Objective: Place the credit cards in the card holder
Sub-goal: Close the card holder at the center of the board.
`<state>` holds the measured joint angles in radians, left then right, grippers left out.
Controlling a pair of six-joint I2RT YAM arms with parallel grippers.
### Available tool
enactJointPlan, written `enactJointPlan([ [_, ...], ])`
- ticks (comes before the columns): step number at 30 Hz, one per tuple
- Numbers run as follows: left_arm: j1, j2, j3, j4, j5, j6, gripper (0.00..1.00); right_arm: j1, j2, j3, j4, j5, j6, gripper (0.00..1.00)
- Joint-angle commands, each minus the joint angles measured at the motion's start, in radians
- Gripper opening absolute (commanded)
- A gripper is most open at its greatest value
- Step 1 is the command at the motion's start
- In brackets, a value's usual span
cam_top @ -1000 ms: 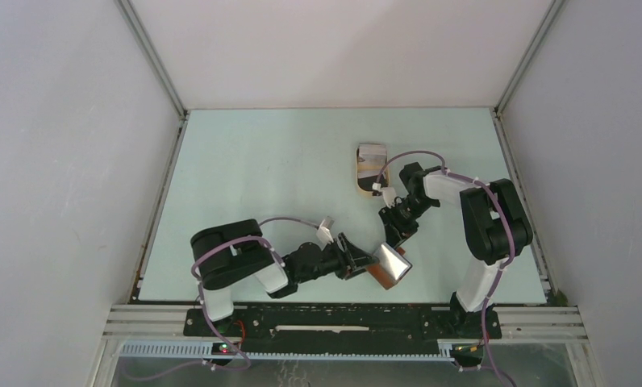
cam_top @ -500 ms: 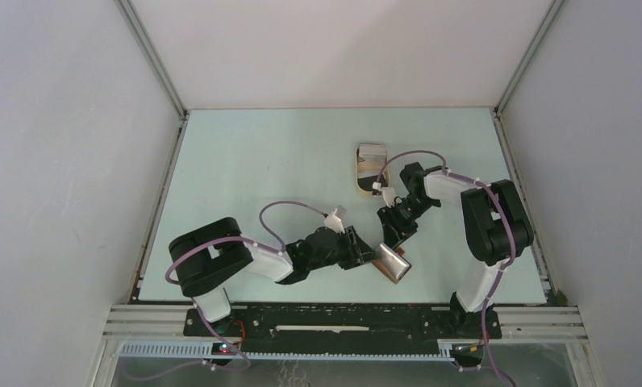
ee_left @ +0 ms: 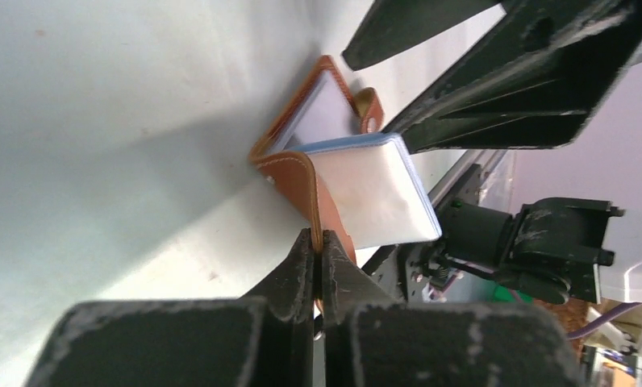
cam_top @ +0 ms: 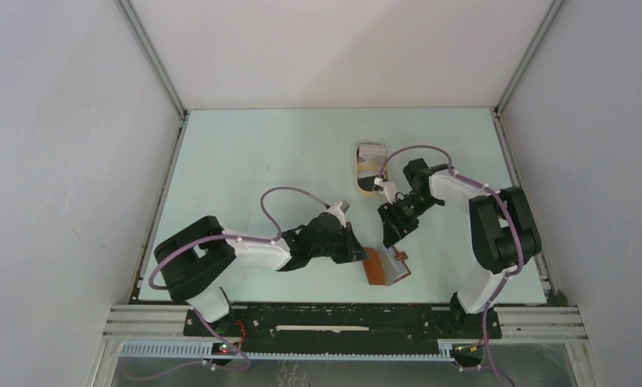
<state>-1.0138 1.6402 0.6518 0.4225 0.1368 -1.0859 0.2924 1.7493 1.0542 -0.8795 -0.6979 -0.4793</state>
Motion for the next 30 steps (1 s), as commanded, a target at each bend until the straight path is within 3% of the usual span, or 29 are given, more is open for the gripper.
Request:
enactJointPlan([
  [1, 0.048, -0.068, 0.046, -0.270, 0.006, 0.159, 0.00, 0.001, -0.063, 0.018, -0.009, -0.014, -0.062, 0.65],
  [10, 0.085, -0.083, 0.137, -0.416, 0.056, 0.272, 0.00, -0.040, -0.201, 0.003, -0.017, -0.019, -0.200, 0.67],
  [15, 0.087, -0.063, 0.178, -0.447, 0.082, 0.285, 0.00, -0.064, -0.417, -0.162, -0.034, -0.139, -0.623, 0.65],
  [16, 0.087, -0.062, 0.183, -0.448, 0.085, 0.286, 0.00, -0.057, -0.459, -0.207, -0.042, -0.146, -0.779, 0.66],
  [18, 0.089, -0.064, 0.186, -0.449, 0.091, 0.287, 0.00, -0.030, -0.523, -0.281, -0.025, -0.128, -0.904, 0.69],
  [24, 0.089, -0.077, 0.185, -0.448, 0.094, 0.289, 0.00, 0.043, -0.500, -0.324, 0.076, 0.049, -0.882, 0.68],
  [30, 0.090, -0.081, 0.181, -0.447, 0.099, 0.296, 0.00, 0.079, -0.480, -0.365, 0.116, 0.072, -0.920, 0.65],
])
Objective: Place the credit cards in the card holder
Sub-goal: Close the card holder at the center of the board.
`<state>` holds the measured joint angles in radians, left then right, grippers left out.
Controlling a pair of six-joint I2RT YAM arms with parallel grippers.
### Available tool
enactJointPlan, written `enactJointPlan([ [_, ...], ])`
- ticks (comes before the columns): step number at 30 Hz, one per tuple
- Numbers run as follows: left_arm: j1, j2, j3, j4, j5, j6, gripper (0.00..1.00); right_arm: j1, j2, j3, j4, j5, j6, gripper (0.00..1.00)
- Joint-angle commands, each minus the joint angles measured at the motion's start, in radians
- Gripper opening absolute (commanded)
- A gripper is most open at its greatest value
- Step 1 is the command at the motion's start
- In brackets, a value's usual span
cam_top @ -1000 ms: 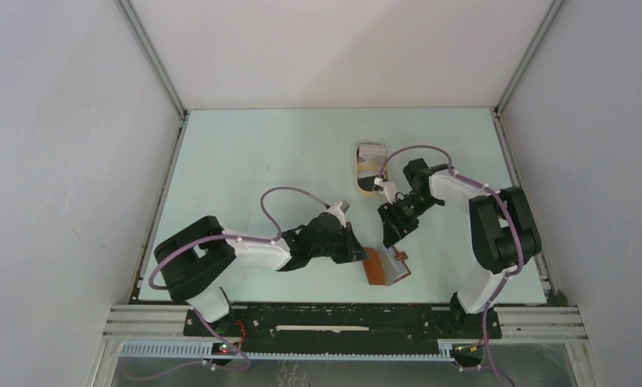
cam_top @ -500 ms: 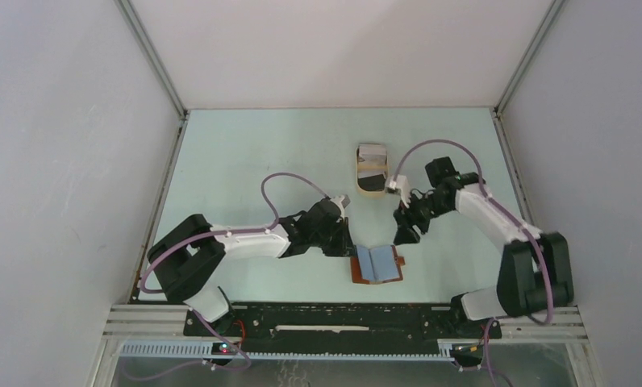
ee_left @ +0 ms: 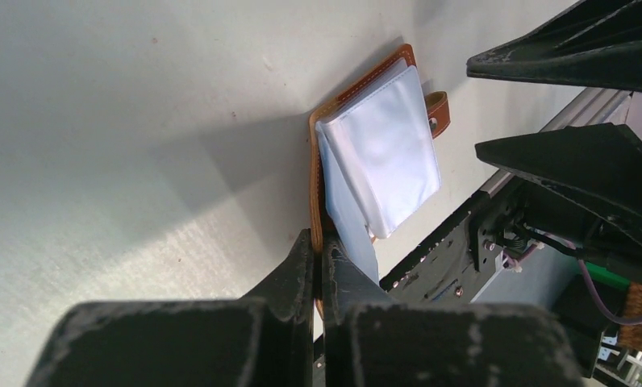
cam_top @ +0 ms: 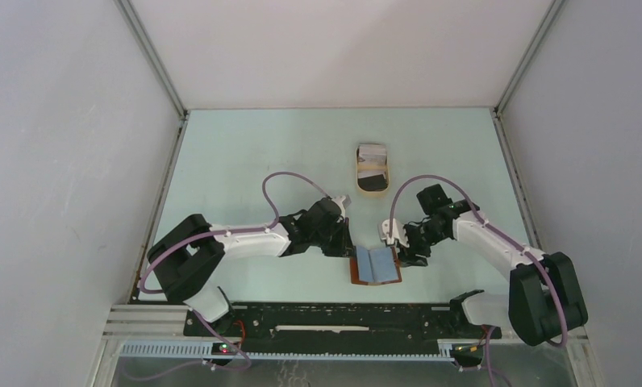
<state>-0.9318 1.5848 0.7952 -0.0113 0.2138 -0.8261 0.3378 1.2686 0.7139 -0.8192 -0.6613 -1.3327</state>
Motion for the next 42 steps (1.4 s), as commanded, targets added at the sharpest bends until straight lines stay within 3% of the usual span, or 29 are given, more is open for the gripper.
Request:
enactJointPlan([
  [1, 0.007, -0.025, 0.037, -0.013, 0.022, 0.036, 0.00, 0.046, 0.007, -0.025, 0.068, 0.045, -0.058, 0.64],
  [12, 0.008, -0.043, 0.002, 0.028, 0.029, 0.021, 0.00, 0.134, 0.084, -0.025, 0.124, 0.152, 0.018, 0.62],
  [28, 0.007, -0.072, -0.056, 0.074, 0.017, -0.015, 0.00, 0.163, 0.100, -0.025, 0.125, 0.139, 0.034, 0.43],
  [35, 0.008, -0.095, -0.134, 0.108, -0.004, -0.059, 0.00, 0.118, 0.071, -0.026, 0.141, 0.098, 0.056, 0.29],
  [42, 0.008, -0.093, -0.161, 0.127, -0.013, -0.089, 0.00, 0.060, 0.038, -0.025, 0.155, 0.034, 0.101, 0.27],
])
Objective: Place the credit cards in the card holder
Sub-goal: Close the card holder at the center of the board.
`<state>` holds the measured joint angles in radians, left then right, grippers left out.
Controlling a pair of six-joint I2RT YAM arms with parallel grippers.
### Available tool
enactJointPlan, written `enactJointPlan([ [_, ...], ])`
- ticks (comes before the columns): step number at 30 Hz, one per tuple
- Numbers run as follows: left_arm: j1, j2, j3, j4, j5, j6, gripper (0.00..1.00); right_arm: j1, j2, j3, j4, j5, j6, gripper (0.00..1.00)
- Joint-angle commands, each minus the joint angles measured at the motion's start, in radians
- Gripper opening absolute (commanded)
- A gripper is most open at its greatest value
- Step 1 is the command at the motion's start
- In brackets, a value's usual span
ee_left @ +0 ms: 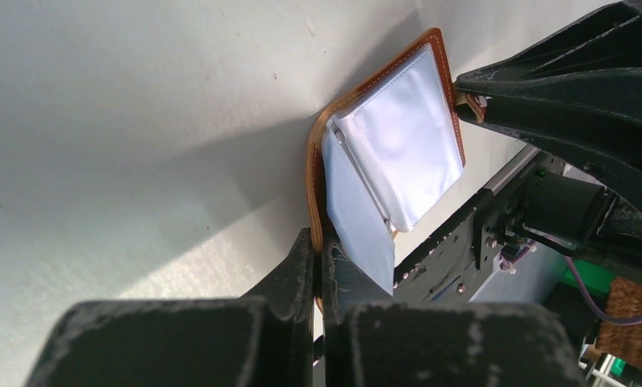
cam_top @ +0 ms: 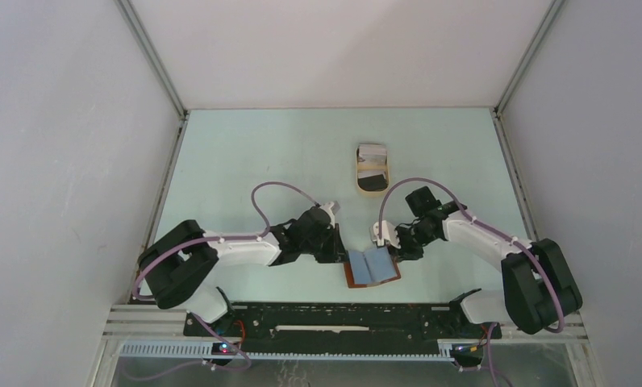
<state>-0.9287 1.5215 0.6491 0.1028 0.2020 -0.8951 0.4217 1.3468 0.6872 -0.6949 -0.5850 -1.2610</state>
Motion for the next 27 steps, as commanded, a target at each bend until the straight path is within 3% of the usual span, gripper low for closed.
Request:
enactJointPlan([
  [1, 0.005, -0.032, -0.011, 0.009, -0.002, -0.020, 0.00, -0.027, -0.043, 0.001, 0.032, -0.047, 0.035, 0.28],
  [8, 0.005, -0.036, 0.045, -0.050, -0.009, -0.003, 0.00, -0.045, -0.048, 0.001, 0.023, -0.073, 0.040, 0.35],
  [18, 0.004, 0.046, 0.170, -0.064, 0.059, -0.001, 0.07, -0.028, -0.038, 0.002, 0.035, -0.075, 0.050, 0.29],
  [27, -0.006, 0.109, 0.224, -0.024, 0.115, -0.019, 0.21, -0.036, -0.038, 0.002, 0.040, -0.069, 0.065, 0.26],
])
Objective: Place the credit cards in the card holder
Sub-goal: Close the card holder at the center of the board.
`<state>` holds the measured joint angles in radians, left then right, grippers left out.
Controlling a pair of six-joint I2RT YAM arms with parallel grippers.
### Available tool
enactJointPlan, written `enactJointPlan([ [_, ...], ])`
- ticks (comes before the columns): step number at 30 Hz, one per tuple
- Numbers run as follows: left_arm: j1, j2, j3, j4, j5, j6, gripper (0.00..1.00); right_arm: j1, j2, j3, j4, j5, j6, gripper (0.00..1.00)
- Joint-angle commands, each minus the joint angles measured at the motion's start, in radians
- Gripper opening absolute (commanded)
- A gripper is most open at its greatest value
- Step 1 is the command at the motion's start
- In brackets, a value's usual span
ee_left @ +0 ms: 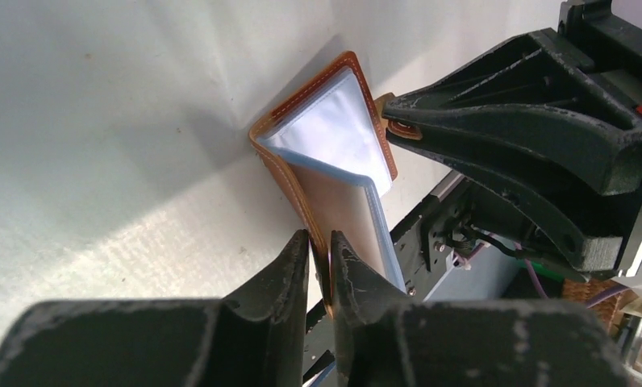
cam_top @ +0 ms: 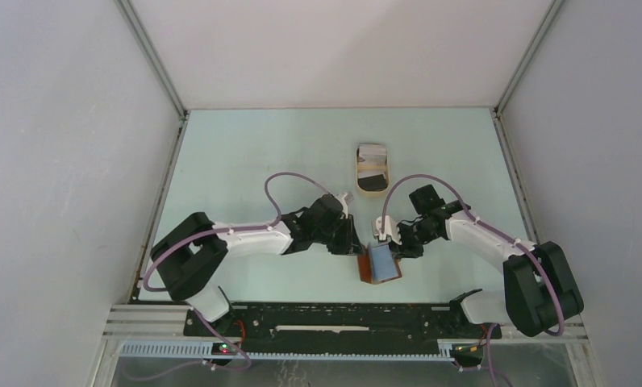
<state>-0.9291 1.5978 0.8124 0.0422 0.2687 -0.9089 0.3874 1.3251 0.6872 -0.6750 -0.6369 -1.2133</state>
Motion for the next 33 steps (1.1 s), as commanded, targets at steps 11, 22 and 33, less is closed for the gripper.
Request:
enactJointPlan([
  [11, -0.029, 0.100, 0.120, 0.117, 0.095, -0.044, 0.31, -0.013, -0.011, 0.011, 0.023, -0.020, 0.048, 0.17],
  [22, -0.032, 0.142, 0.125, 0.222, 0.121, -0.093, 0.42, -0.041, -0.001, 0.021, 0.024, -0.042, 0.075, 0.15],
  [33, -0.032, 0.157, 0.109, 0.340, 0.123, -0.141, 0.51, -0.091, 0.018, 0.047, 0.018, -0.091, 0.126, 0.15],
])
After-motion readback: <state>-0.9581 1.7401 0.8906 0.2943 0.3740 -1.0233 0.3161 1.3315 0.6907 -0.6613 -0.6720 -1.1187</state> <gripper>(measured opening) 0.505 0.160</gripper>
